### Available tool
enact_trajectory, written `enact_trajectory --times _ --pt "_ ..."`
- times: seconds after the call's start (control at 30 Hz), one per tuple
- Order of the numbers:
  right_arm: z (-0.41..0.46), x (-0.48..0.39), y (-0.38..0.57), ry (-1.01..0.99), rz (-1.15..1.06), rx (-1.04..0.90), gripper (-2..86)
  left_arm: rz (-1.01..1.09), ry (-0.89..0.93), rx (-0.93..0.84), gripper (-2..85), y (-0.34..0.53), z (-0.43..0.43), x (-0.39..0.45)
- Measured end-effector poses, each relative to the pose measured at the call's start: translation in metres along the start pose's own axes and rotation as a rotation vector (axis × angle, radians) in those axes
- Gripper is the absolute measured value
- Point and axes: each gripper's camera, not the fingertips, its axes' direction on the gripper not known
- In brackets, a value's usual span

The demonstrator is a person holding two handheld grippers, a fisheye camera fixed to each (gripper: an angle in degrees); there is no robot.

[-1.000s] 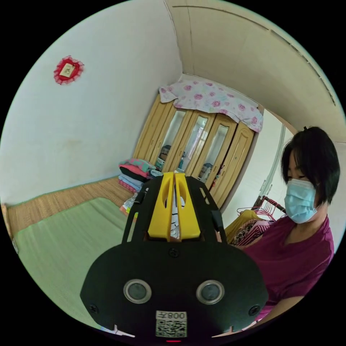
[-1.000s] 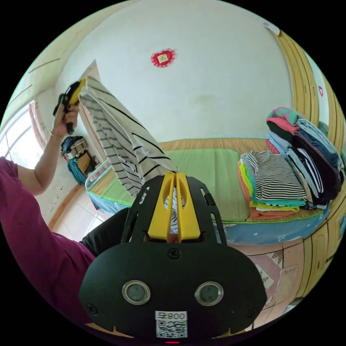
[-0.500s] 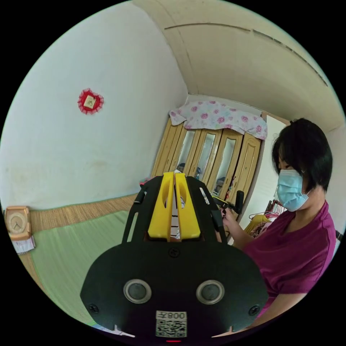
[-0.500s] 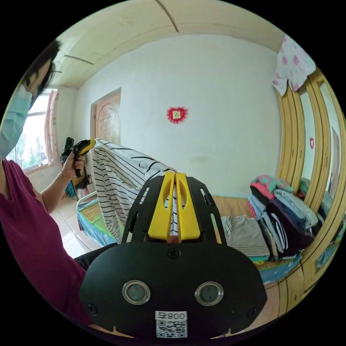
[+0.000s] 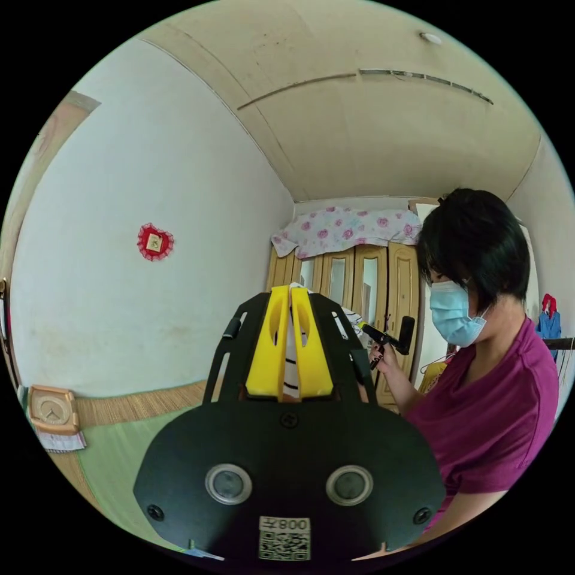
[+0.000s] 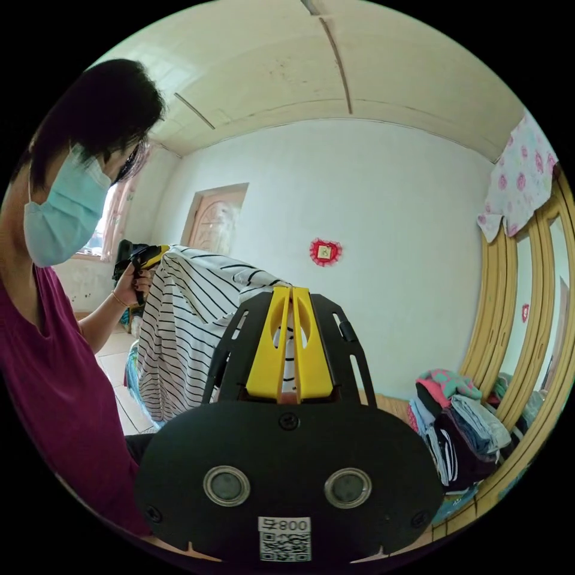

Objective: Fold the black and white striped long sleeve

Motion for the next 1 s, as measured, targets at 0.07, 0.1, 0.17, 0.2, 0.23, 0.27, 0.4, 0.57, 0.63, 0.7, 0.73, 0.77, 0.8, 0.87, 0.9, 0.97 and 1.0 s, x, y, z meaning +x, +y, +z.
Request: enact_trajectory --times 0.07,0.1,0.17,0.2,0.23,0.27,0.4,0.57,0.63,0.7,0.73,0.77,0.8,0.87,0.9,0.97,1.0 --pt "-0.001 -0.007 0.002 -0.038 -0.008 0.004 0.3 -0.002 -0.006 0.005 0.2 0.012 -0.013 0.006" --pt "-0.002 -0.008 0.003 -0.049 -0.01 0.005 0.3 -0.005 -0.005 0.011 0.2 0.02 -0.021 0.009" --pt "-0.001 -0.015 0.007 -0.076 -0.023 0.001 0.3 -0.007 0.0 0.024 0.2 0.032 -0.032 0.015" --pt "-0.001 -0.017 0.008 -0.083 -0.025 -0.002 0.3 -0.005 -0.001 0.036 0.2 0.04 -0.039 0.019" --pt "0.0 -0.02 0.011 -0.104 -0.03 -0.007 0.3 -0.001 -0.003 0.045 0.2 0.048 -0.045 0.023" --pt "0.001 -0.023 0.014 -0.121 -0.031 -0.011 0.3 0.001 -0.004 0.048 0.2 0.051 -0.047 0.025" --pt "0.002 -0.033 0.026 -0.152 -0.04 -0.02 0.3 0.017 -0.01 0.066 0.3 0.078 -0.057 0.039" --pt "0.002 -0.052 0.052 -0.178 -0.042 0.004 0.3 0.032 -0.02 0.068 0.2 0.11 -0.059 0.054" --pt "0.003 -0.061 0.062 -0.179 -0.043 0.01 0.3 0.038 -0.029 0.066 0.2 0.125 -0.057 0.059" --pt "0.005 -0.071 0.072 -0.18 -0.051 0.016 0.3 0.043 -0.036 0.067 0.2 0.136 -0.054 0.062" --pt "0.007 -0.078 0.08 -0.179 -0.056 0.02 0.3 0.048 -0.042 0.07 0.2 0.144 -0.052 0.064" --pt "0.01 -0.086 0.087 -0.179 -0.062 0.023 0.3 0.051 -0.045 0.072 0.2 0.148 -0.051 0.065" --pt "0.011 -0.09 0.091 -0.179 -0.065 0.025 0.3 0.057 -0.053 0.075 0.2 0.155 -0.048 0.066" --pt "0.018 -0.106 0.109 -0.172 -0.075 0.029 0.3 0.065 -0.06 0.08 0.2 0.165 -0.041 0.067" --pt "0.02 -0.11 0.113 -0.171 -0.077 0.029 0.3 0.069 -0.064 0.083 0.2 0.172 -0.035 0.066" --pt "0.03 -0.126 0.134 -0.172 -0.077 0.032 0.3 0.071 -0.073 0.081 0.2 0.183 -0.024 0.063" --pt "0.033 -0.13 0.139 -0.174 -0.075 0.032 0.3 0.07 -0.081 0.078 0.2 0.189 -0.016 0.06"
